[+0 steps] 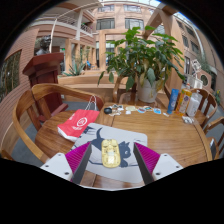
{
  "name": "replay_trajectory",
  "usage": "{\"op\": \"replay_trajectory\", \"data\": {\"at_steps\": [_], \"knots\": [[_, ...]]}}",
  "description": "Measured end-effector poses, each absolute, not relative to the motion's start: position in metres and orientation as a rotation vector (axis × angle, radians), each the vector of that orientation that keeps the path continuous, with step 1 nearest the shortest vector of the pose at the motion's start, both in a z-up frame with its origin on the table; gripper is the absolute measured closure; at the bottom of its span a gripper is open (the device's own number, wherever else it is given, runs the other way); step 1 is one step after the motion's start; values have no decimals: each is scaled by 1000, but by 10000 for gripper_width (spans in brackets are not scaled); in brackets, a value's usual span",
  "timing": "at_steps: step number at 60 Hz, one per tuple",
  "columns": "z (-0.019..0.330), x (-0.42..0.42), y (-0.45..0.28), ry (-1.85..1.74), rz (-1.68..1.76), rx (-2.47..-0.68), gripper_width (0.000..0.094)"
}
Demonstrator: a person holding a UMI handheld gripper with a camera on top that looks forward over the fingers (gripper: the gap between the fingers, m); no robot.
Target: Arrange mouse
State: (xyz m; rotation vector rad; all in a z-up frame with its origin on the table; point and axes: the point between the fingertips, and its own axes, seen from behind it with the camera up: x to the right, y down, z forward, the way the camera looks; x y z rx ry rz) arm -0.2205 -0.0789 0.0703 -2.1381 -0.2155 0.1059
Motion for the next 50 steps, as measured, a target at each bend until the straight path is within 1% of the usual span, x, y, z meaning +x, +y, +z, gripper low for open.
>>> {"op": "replay_trajectory", "data": {"at_steps": [10, 18, 32, 50], "knots": [[125, -213, -129, -192, 108, -2063, 79], [148, -210, -172, -187, 134, -2039, 79], [152, -204, -229, -222, 100, -2030, 80], [141, -203, -258, -235, 101, -2049, 79]]}}
